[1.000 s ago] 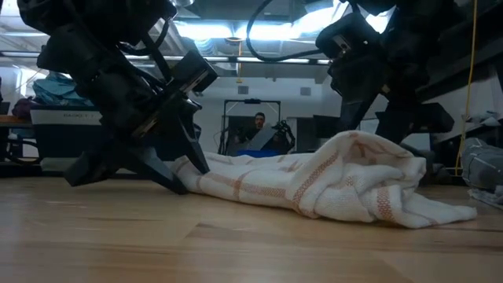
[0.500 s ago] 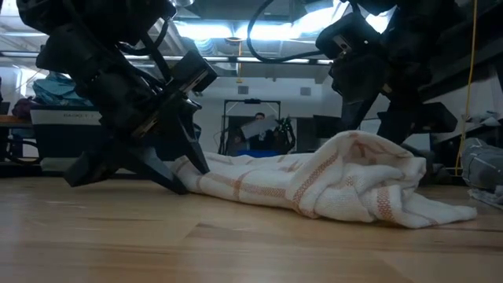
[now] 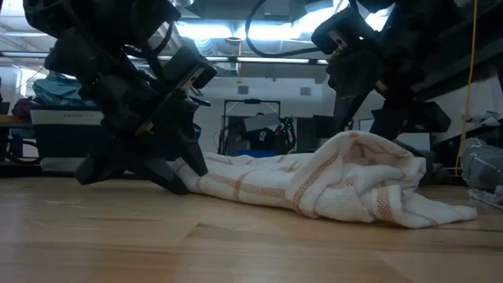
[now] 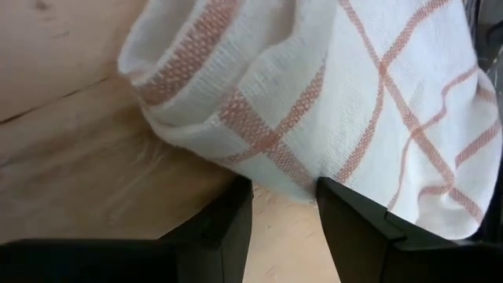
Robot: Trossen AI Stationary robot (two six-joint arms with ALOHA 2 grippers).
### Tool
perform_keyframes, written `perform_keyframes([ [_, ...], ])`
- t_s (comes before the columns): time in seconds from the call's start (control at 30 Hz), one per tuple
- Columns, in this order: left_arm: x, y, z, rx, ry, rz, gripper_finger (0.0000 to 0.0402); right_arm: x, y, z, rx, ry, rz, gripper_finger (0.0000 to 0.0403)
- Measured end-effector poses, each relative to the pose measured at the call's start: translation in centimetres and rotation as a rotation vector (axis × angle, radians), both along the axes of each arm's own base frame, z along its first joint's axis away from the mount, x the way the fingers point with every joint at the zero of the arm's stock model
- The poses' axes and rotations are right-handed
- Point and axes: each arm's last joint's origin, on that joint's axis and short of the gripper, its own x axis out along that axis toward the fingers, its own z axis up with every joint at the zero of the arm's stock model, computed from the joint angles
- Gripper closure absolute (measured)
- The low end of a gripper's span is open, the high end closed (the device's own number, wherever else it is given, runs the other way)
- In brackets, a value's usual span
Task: Fold towel
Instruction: Stack the white towel on top of the gray patterned towel
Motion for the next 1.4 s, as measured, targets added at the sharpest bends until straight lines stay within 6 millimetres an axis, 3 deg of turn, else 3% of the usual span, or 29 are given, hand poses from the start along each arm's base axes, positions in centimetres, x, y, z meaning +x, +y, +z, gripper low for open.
perform_keyframes([
  [1.4, 0.23, 0.77, -0.05, -0.042, 0.011, 0.032, 0.0263, -0.02, 0.01, -0.01, -0.003, 0.001, 0.0, 0.0182],
])
